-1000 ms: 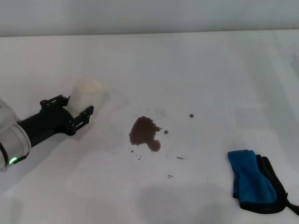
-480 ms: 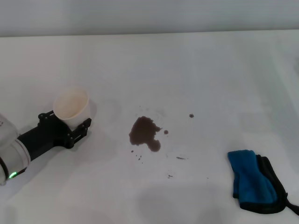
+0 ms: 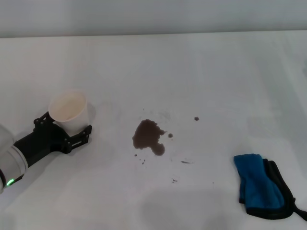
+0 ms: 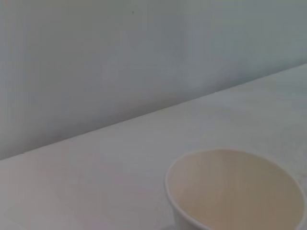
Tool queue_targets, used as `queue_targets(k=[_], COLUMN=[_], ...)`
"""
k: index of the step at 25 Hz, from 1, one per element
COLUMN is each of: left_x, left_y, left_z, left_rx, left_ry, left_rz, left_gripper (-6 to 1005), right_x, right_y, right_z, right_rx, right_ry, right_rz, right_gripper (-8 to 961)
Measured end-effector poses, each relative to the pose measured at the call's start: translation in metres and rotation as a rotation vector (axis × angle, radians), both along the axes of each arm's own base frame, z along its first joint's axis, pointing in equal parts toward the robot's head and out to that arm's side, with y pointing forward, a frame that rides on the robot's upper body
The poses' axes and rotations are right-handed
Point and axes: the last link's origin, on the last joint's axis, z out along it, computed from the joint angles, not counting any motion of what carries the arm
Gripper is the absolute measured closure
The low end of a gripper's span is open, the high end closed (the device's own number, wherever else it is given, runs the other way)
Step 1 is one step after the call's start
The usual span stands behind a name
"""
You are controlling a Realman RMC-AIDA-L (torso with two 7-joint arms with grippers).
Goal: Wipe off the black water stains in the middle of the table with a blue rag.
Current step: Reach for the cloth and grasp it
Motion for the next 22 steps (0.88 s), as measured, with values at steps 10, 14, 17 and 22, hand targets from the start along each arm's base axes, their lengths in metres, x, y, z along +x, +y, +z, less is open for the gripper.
queue_targets(k=[10,14,17,22], left_x=[-0.005,-0.019,-0.030,-0.043], left_y=[-0.019,-0.037,-0.050,-0.064], left_z=[-0.007,0.000,0.008,0.026], left_rx=[0.005,0.063,0.130,0.269], left_ry=[-0.032,-0.069,-0.092,-0.117], left_rz=[0.014,0.057,0.094,0.123], left_gripper=[115,107,107,106], right_x=[0.002,0.005,0.011,0.019], right_y=[-0.002,-0.003,-0.006,-0.008], right_z=[0.003,0.011,0.029,0.063], right_rx=[0.022,0.055,0.090,0.024], right_ry=[0.017,0.157,0.349,0.634], right_rz=[-0.010,-0.008,0.007,0.010], right_gripper=[90,92,93,95])
